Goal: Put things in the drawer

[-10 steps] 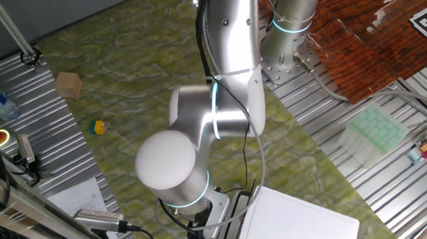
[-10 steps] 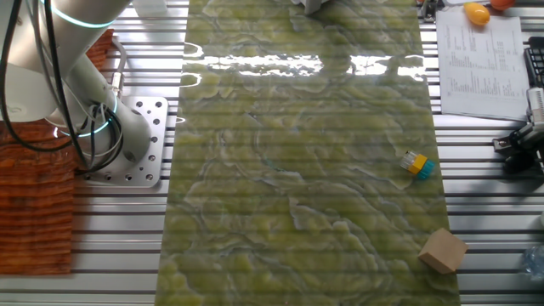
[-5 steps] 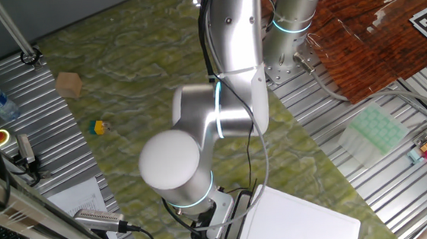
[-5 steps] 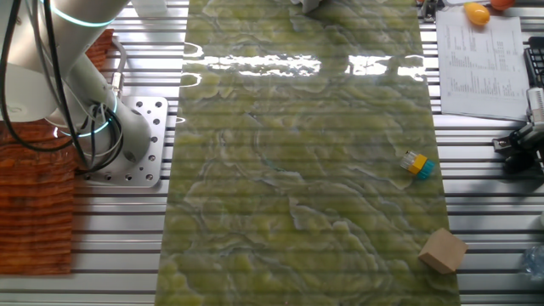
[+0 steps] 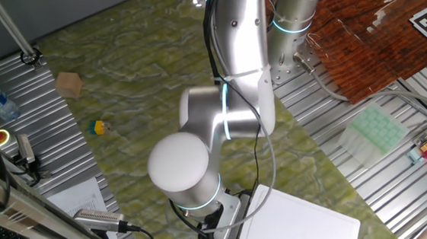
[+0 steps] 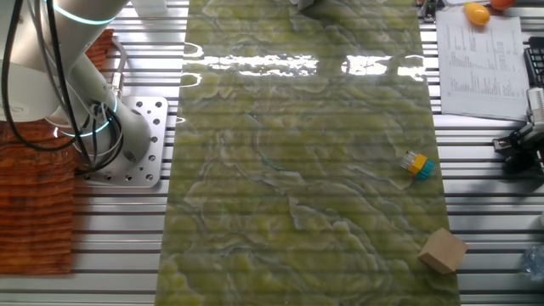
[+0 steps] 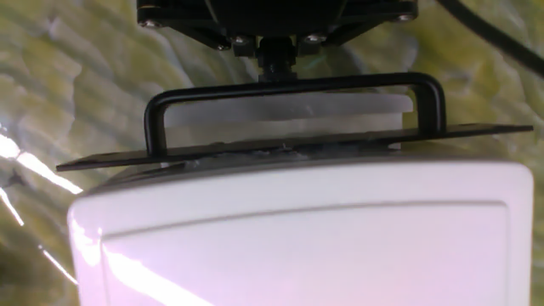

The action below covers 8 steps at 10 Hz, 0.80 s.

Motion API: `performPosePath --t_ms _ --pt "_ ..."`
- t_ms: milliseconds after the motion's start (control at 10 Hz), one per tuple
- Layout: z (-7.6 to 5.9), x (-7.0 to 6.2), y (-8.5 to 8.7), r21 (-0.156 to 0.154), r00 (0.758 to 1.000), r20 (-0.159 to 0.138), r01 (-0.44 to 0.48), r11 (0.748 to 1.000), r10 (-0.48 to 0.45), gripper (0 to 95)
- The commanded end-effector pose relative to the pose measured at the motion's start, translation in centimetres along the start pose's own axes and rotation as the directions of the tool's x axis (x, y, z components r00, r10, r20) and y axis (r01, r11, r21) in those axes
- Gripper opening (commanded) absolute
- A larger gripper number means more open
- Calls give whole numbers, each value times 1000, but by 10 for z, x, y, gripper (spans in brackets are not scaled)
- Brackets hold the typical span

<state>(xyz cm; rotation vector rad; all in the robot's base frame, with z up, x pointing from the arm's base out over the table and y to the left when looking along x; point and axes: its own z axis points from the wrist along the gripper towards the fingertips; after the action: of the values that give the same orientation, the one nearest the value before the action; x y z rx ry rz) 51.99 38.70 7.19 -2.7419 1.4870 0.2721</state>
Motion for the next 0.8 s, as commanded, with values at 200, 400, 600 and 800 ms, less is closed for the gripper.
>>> performPosePath --t_ms 200,400,600,800 --pt "0 -4 3 -1 1000 3 -16 1000 16 0" --pt "5 -4 7 2 1000 5 -27 1000 27 0" --pt "5 -6 9 6 999 13 -35 999 35 0" --pt "2 -8 10 1 999 15 -39 999 39 0"
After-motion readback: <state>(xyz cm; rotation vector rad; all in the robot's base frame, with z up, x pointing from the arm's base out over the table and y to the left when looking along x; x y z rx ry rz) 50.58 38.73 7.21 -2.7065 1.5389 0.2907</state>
